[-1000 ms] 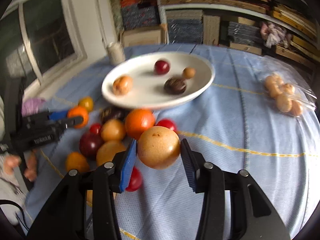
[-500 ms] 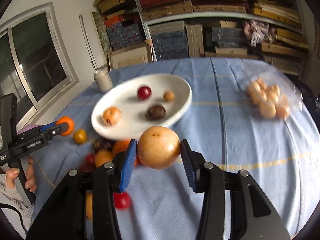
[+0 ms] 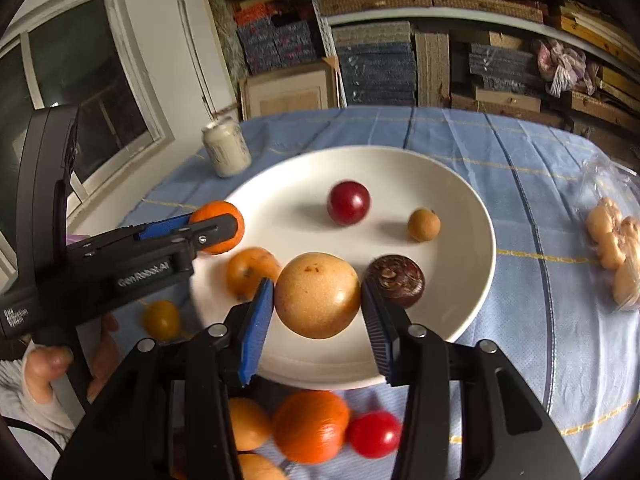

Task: Organize fruits
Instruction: 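Lower both held fruits onto the white plate and open both tools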

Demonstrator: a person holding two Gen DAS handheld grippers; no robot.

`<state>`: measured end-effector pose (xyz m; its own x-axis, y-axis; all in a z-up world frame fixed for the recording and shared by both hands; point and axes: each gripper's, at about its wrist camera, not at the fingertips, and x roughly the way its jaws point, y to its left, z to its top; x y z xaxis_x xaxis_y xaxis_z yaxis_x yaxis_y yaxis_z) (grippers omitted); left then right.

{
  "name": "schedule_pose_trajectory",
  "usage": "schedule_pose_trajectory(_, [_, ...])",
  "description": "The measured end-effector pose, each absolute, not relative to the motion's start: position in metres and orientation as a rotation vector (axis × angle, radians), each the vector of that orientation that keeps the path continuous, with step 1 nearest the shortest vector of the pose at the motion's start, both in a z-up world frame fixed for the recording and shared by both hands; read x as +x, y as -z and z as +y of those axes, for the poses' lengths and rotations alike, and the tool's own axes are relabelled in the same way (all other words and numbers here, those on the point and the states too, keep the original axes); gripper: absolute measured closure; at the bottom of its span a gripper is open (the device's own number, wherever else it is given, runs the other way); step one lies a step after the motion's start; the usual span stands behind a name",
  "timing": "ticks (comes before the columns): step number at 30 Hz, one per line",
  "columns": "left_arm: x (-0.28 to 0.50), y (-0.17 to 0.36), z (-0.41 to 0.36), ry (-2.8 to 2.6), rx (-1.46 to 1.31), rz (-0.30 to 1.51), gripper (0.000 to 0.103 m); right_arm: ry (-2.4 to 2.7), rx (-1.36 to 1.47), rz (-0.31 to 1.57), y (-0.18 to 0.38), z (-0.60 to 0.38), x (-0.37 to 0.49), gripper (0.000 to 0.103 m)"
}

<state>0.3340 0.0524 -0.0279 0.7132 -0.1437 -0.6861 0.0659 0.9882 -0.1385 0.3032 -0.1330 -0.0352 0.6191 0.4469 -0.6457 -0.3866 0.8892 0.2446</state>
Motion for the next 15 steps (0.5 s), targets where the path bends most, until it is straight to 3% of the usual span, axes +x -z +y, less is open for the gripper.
schedule_pose_trajectory(15, [0.327,0.012,0.055,0.098,-0.084,0.725,0.055,-0.474,0.091,0.742,0.031,-0.140,0.299,0.059])
